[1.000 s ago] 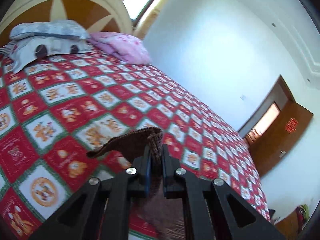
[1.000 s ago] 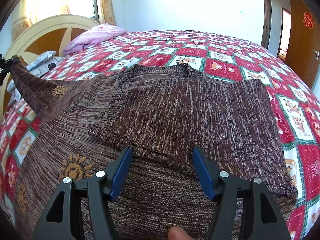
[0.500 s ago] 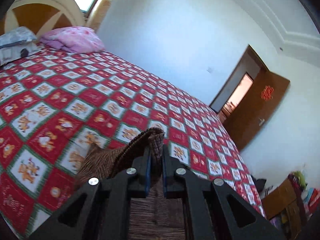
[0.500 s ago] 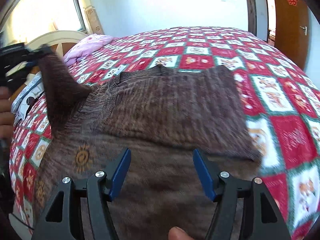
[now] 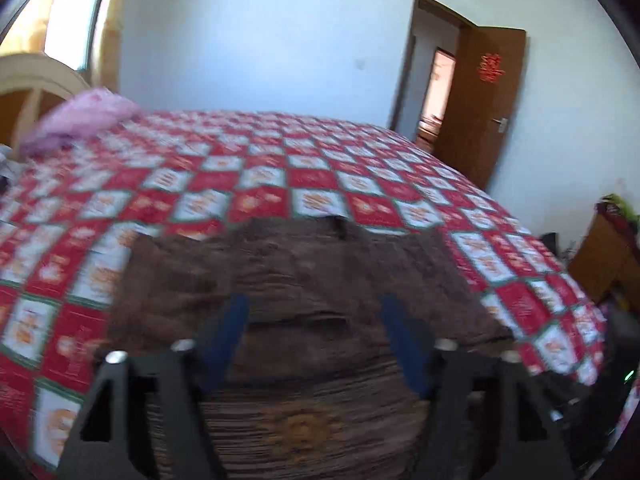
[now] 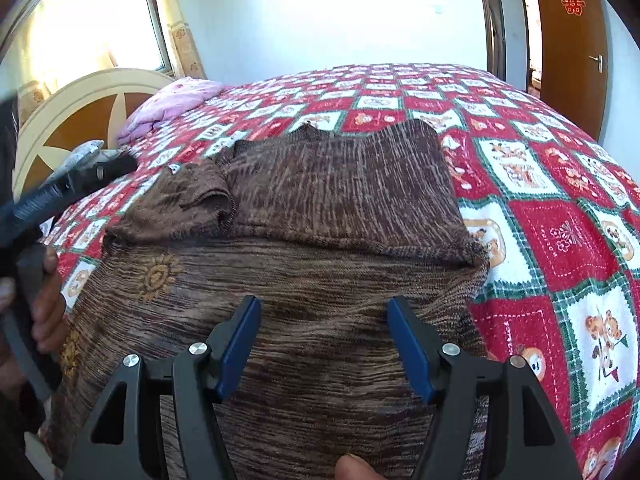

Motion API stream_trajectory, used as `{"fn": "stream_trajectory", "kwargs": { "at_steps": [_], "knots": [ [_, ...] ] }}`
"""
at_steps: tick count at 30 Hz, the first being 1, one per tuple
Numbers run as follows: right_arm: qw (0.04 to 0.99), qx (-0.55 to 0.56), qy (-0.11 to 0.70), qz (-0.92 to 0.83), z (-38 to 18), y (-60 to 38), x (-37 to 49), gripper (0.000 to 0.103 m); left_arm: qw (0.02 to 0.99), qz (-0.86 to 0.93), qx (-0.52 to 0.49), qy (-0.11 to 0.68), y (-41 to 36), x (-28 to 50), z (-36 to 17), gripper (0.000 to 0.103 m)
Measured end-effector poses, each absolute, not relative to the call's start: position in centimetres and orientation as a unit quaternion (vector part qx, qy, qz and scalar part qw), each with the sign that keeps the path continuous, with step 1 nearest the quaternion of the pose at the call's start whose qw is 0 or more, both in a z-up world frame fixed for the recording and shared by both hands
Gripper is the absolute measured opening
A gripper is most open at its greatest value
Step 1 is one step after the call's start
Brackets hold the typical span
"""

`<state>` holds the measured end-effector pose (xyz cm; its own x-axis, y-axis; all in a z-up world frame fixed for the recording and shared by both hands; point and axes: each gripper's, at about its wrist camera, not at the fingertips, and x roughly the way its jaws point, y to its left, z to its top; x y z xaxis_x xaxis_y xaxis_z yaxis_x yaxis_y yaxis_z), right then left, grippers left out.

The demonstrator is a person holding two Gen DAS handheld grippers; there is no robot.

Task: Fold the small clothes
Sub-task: 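Fold the held sleeve across the sweater body and open the left tool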

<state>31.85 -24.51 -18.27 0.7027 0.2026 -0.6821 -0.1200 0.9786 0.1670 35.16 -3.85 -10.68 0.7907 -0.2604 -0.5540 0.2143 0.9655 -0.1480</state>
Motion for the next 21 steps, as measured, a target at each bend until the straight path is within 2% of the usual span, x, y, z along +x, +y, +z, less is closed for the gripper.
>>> {"fn": "stream_trajectory", "kwargs": {
  "at_steps": [1,4,7,12,17,19,21],
  "knots": [
    [0.922,0.051,0.374,0.088,-18.0,-24.1,31.7,0.067,0.951,-0.098,-0.026,0.293,-2.5,35.2,-10.8,0.086],
    [0.922,0.023,0.373,0.101,-16.8,-21.9,31.8,0.067,0.947,0.047,0.044,0.315,2.3,37.4,-12.5,0.086],
    [0.918,-0.017,0.378,0.119,-15.5,-18.4,33.1,0.067,0.928,0.131,0.068,0.342,6.0,39.7,-14.5,0.086],
    [0.917,-0.067,0.373,0.125,-13.9,-13.1,36.6,0.067,0.906,0.119,0.055,0.402,7.5,41.5,-17.4,0.086],
    [0.904,-0.105,0.4,0.108,-16.2,-8.2,42.3,0.067,0.907,0.122,0.092,0.392,6.4,41.0,-17.7,0.091],
    [0.885,-0.123,0.436,0.109,-18.0,-6.9,44.1,0.067,0.909,0.117,0.076,0.394,6.9,40.8,-17.8,0.093],
    [0.887,-0.124,0.434,0.096,-18.4,-6.8,45.4,0.067,0.91,0.109,0.044,0.398,7.8,41.1,-18.0,0.096]
  ]
}}
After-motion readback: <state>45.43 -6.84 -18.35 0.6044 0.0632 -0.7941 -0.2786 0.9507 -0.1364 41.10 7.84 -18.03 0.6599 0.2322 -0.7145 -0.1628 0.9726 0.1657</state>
